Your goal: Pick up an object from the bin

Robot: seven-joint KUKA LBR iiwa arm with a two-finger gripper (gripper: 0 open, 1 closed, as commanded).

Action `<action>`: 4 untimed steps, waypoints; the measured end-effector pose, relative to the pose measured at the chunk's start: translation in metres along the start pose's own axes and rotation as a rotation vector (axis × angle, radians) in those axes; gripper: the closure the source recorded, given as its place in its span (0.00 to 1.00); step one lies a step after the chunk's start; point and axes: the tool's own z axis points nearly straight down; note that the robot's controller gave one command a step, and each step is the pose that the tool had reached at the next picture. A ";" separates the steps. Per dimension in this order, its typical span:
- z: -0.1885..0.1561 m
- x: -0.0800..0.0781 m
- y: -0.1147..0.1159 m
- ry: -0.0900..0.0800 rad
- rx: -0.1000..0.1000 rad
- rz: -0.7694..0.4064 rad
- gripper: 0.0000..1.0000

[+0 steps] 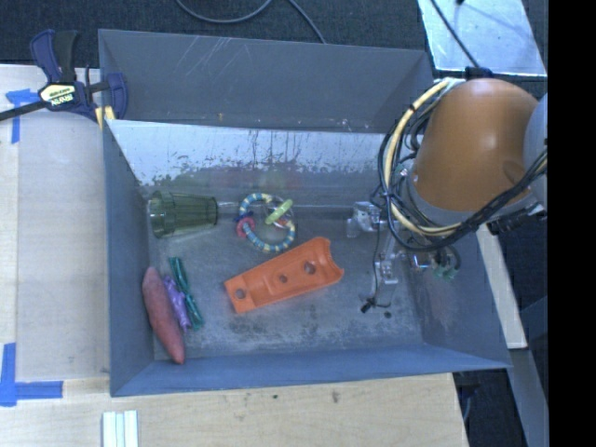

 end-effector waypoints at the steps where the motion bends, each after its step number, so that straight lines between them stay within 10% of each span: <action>1: -0.004 -0.001 0.000 -0.009 0.000 0.000 0.00; 3: 0.083 -0.025 0.026 -0.014 -0.001 0.037 0.00; 4: 0.126 -0.007 0.044 -0.024 -0.002 0.210 1.00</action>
Offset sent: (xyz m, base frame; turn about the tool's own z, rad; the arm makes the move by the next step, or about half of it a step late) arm 0.0444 0.0371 -0.1175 0.0076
